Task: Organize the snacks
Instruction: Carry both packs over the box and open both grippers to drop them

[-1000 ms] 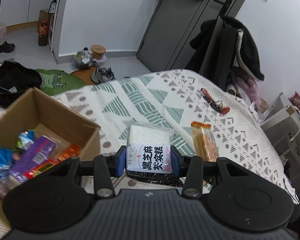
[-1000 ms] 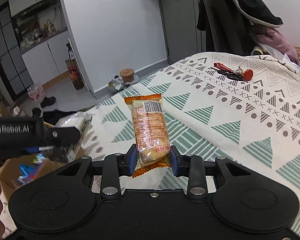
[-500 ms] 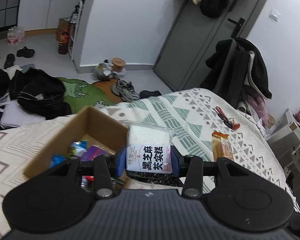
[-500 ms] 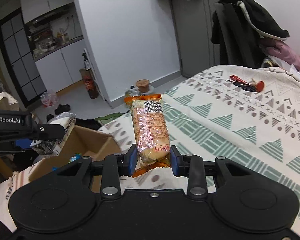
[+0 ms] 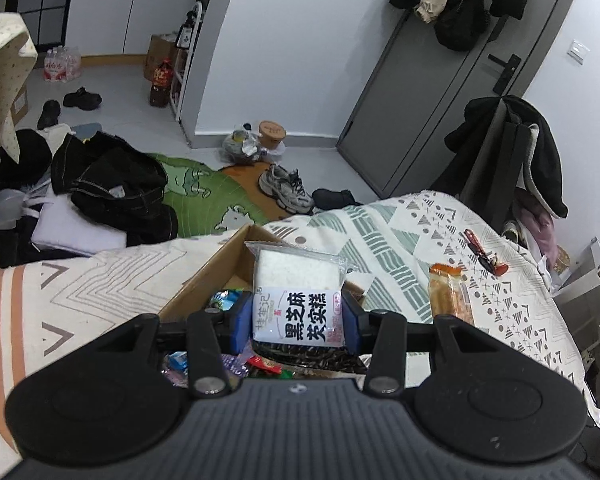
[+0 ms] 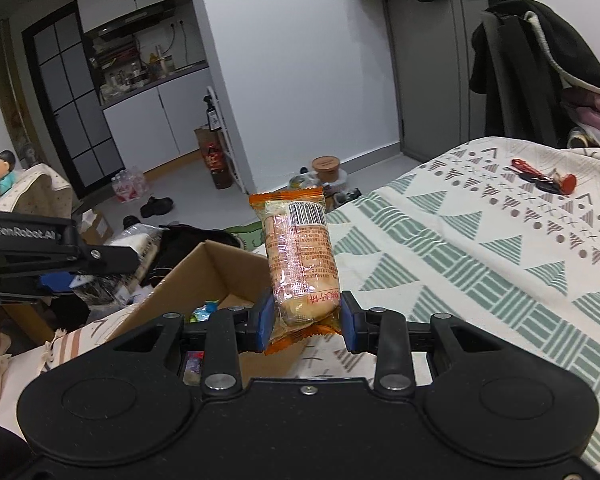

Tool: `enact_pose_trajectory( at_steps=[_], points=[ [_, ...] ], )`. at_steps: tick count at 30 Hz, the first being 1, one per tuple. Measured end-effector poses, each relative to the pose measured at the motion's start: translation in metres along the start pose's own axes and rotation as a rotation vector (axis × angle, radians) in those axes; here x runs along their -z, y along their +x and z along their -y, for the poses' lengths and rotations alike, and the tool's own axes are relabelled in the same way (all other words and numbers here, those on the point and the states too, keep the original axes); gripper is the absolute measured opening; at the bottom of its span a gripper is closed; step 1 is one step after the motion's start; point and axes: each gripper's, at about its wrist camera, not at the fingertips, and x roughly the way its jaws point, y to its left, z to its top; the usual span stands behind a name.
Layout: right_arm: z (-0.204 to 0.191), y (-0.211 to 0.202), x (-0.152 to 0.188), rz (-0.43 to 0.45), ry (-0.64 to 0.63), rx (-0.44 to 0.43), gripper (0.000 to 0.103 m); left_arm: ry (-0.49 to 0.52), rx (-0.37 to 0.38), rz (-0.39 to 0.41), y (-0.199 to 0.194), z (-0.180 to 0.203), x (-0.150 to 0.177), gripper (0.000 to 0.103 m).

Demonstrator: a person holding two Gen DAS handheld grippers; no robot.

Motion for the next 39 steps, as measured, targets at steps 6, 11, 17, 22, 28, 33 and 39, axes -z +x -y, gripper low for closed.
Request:
enact_pose_trajectory(
  at_steps=[6, 11, 17, 22, 28, 33, 39],
  points=[
    [-0.018, 0.014, 0.002, -0.029, -0.005, -0.042, 0.033, -0.042, -0.078, -0.004, 0.008, -0.020, 0.002, 0.072],
    [-0.032, 0.030, -0.002, -0.047, -0.009, -0.072, 0.033, -0.079, -0.095, 0.005, 0.011, -0.036, -0.002, 0.073],
    [-0.051, 0.048, -0.011, -0.048, -0.050, -0.099, 0.039, -0.122, -0.114, -0.016, 0.014, -0.051, -0.008, 0.075],
    [-0.050, 0.056, -0.010, -0.036, -0.032, -0.032, 0.075, -0.117, -0.137, -0.027, 0.012, -0.056, -0.015, 0.081],
    [-0.032, 0.046, -0.001, -0.064, 0.021, 0.017, 0.075, -0.104, -0.144, -0.008, 0.002, -0.058, -0.018, 0.088],
    [-0.026, 0.031, 0.001, -0.078, 0.040, 0.040, 0.075, -0.091, -0.138, -0.014, -0.007, -0.055, -0.018, 0.088],
    [-0.021, 0.010, -0.003, -0.076, 0.062, 0.058, 0.075, -0.040, -0.112, -0.040, -0.021, -0.043, -0.015, 0.090]
  ],
)
